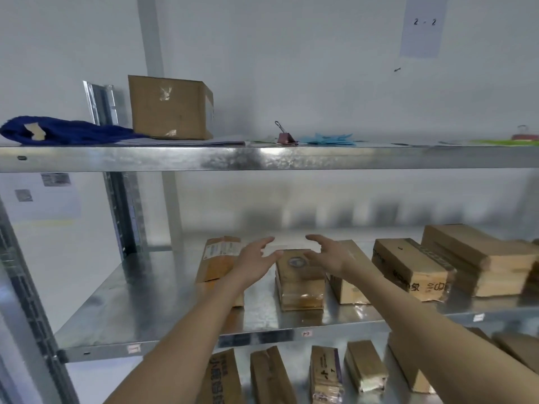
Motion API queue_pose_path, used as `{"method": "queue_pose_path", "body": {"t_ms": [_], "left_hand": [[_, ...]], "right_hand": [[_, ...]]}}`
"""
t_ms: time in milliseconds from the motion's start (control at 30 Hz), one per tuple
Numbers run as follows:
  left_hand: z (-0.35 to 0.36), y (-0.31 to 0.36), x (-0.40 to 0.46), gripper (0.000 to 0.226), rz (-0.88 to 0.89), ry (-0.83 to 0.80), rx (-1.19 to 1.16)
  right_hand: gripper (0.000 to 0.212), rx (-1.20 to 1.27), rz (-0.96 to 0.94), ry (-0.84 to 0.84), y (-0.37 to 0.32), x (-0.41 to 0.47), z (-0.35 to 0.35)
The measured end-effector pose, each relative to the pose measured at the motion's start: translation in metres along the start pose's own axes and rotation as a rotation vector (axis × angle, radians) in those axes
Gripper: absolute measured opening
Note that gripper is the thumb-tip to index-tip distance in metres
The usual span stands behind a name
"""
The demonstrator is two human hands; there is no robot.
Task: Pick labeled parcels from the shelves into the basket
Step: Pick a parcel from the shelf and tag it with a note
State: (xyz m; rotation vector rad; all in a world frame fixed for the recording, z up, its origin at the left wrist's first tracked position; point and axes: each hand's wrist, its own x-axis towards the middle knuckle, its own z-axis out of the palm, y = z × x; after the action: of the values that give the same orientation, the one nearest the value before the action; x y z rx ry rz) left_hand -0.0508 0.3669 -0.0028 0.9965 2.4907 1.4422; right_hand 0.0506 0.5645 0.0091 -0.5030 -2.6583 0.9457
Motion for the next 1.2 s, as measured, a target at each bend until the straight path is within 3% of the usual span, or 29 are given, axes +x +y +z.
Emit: {"method": "queue_pose_path", "body": {"t_ms": [200, 433, 867, 1033, 1133, 1200], "left_hand": [[0.042, -0.007, -0.008, 0.067, -0.129, -0.077, 0.050], [0.068, -0.007, -0.017, 0.057, -0.183, -0.024, -0.097], [0.093, 0.013, -0.042, 0.063, -0.236, 0.205, -0.300], [0.077, 0.038, -0.067, 0.092, -0.239, 0.200, -0.348], [0.064, 0.052, -0.086, 0.099, -0.223, 0.185, -0.340], [0.055, 0.059, -0.104, 0.099, -0.197, 0.156, -0.359]], "right_hand": [[0.065, -0.064, 0.004, -0.176, 0.030, -0.007, -0.008], [0.067, 0.235, -0.003, -0.355, 0.043, -0.014, 0.017], [0.043, 0.412, -0.143, -0.179, 0.057, -0.027, 0.023], [0.062, 0.485, -0.167, -0.108, 0.043, -0.054, 0.005], [0.080, 0.487, -0.182, -0.048, 0.029, -0.078, -0.005], [0.081, 0.505, -0.156, -0.024, 0.018, -0.097, -0.012]]}}
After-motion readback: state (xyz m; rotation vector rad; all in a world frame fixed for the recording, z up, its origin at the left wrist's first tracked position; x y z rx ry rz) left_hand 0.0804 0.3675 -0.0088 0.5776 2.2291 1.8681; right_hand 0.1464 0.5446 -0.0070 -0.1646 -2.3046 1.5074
